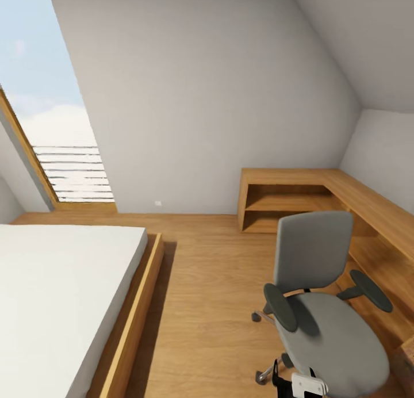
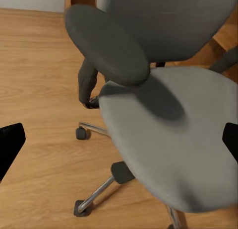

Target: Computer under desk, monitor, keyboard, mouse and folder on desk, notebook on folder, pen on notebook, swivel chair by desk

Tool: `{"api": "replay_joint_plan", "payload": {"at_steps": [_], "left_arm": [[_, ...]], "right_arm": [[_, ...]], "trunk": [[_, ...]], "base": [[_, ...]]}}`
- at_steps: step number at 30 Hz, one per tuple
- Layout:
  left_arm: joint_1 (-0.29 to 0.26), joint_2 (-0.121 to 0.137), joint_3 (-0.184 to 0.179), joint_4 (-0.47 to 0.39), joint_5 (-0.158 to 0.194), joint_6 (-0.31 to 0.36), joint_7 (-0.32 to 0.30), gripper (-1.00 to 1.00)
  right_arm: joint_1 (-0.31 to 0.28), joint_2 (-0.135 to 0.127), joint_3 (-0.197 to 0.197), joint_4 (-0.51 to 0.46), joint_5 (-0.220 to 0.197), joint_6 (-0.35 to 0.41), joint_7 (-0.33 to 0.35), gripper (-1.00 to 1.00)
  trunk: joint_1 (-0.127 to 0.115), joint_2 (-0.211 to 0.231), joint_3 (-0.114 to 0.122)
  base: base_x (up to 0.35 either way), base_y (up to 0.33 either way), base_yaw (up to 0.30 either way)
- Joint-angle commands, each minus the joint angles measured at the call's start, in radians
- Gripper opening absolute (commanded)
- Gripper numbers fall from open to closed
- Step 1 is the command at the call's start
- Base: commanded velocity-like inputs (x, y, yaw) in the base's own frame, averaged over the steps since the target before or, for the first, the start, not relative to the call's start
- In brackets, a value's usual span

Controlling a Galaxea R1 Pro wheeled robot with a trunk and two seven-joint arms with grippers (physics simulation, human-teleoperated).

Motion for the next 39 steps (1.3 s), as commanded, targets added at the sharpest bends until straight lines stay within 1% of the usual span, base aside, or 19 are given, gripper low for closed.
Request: {"api": "replay_joint_plan", "payload": {"at_steps": [1,15,24,33,39], "left_arm": [[-0.001,0.001,-0.009,-0.001,0.006,-0.003,0.007,1.0],[-0.001,0.001,-0.008,-0.001,0.006,-0.003,0.007,1.0],[-0.001,0.001,-0.007,-0.001,0.006,-0.003,0.006,1.0],[-0.001,0.001,-0.007,-0.001,0.006,-0.004,0.006,1.0],[-0.001,0.001,-0.007,-0.001,0.006,-0.004,0.006,1.0]], "right_arm": [[-0.001,0.0,0.006,0.002,0.004,-0.001,-0.01,1.0],[-0.001,0.0,0.006,0.002,0.004,0.0,-0.01,1.0],[-0.001,0.0,0.006,0.002,0.004,0.0,-0.01,1.0],[-0.001,0.001,0.006,0.002,0.003,0.0,-0.01,1.0],[-0.001,0.0,0.006,0.002,0.002,0.0,-0.01,1.0]], "trunk": [[0.001,-0.002,-0.002],[0.001,-0.002,-0.002],[0.001,-0.002,-0.002],[0.001,-0.002,-0.002],[0.001,-0.002,-0.002]], "base": [[0.185,0.165,-0.106],[0.066,0.054,-0.028],[0.163,0.103,-0.001],[0.049,0.022,0.0],[0.177,0.043,0.0]]}}
